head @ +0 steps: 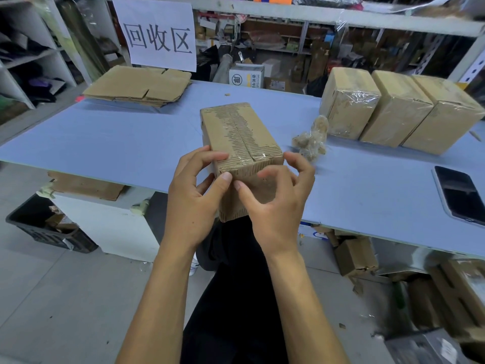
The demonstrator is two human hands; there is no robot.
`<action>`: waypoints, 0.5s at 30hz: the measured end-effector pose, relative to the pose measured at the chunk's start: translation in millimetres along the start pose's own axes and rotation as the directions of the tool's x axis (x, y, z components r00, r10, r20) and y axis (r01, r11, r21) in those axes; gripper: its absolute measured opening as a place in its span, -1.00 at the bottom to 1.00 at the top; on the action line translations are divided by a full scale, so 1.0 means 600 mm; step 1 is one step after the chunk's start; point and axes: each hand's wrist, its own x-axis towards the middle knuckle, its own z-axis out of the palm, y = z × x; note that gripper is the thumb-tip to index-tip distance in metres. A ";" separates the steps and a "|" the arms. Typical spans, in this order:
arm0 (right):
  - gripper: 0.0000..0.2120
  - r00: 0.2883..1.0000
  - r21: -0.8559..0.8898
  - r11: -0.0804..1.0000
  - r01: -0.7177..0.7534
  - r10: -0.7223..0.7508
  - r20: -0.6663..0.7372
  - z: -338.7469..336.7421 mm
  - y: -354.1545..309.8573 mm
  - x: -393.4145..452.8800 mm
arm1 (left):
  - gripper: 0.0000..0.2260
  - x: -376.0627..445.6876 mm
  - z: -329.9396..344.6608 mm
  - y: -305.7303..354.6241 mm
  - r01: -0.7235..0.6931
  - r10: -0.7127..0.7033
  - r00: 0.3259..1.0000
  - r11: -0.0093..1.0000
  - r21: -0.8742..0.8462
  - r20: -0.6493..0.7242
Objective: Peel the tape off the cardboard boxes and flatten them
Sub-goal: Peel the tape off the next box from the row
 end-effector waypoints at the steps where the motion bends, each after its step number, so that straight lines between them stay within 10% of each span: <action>1: -0.72 1.000 -0.007 1.000 -0.014 0.014 0.003 0.003 -0.001 0.000 | -0.72 0.000 0.001 0.000 -0.003 0.003 1.000 1.000 0.002 -0.001; 15: -0.93 0.999 -0.138 0.990 0.029 -0.033 -0.033 0.016 -0.006 -0.007 | -0.67 0.000 0.009 0.000 -0.019 0.018 1.000 0.999 0.045 0.011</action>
